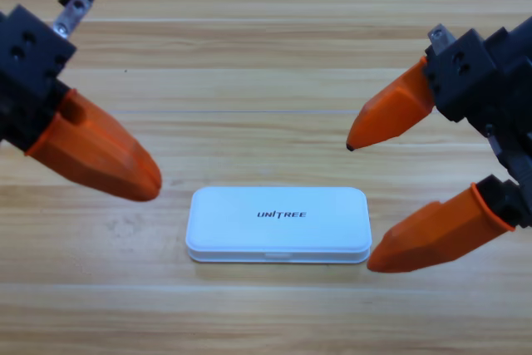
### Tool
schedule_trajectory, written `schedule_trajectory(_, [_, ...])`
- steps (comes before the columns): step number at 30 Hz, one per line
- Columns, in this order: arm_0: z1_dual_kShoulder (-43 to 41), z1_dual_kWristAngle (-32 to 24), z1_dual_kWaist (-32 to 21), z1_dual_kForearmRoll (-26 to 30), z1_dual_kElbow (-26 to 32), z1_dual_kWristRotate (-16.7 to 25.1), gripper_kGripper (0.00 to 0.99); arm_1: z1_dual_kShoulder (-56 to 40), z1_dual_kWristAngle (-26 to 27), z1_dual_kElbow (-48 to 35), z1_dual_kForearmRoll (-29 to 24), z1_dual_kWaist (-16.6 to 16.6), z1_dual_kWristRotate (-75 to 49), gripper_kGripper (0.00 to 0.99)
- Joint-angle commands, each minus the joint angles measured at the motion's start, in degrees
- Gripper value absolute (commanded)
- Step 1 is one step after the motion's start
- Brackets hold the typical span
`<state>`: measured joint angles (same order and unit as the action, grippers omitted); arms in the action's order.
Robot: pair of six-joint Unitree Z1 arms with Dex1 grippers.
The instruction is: Clean up eraser and pencils
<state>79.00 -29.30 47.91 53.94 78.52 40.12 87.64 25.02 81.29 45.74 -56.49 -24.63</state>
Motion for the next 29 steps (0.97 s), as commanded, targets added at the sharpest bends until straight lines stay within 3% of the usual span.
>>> schedule_trajectory(1, [1.59, 0.21, 1.57, -3.85, -4.34, -0.57, 0.0, 3.23, 0.29, -0.43, -0.74, -0.55, 0.38, 0.989])
schedule_trajectory(6, [1.5, 2.23, 1.57, -5.6, -5.22, 1.54, 0.0, 3.32, 0.2, -0.43, -0.83, -0.55, 0.55, 0.99])
schedule_trajectory(7, [1.24, 3.2, 1.57, -5.6, -5.22, 1.8, 0.173, 3.32, 0.11, -0.43, -0.83, -0.55, 0.55, 0.99])
schedule_trajectory(9, [1.15, 3.81, 1.57, -5.95, -5.22, 1.8, 0.9, 3.41, 0.11, -0.43, -0.91, -0.55, 0.55, 0.99])
schedule_trajectory(10, [1.15, 3.9, 1.57, -6.13, -5.22, 1.63, 0.985, 3.41, 0.11, -0.43, -0.83, -0.55, 0.55, 0.99])
schedule_trajectory(29, [1.33, 3.29, 1.57, -7.8, -7.77, -2.59, 0.99, 2.71, -1.03, -0.43, -1.0, -0.55, 1.25, 0.99])
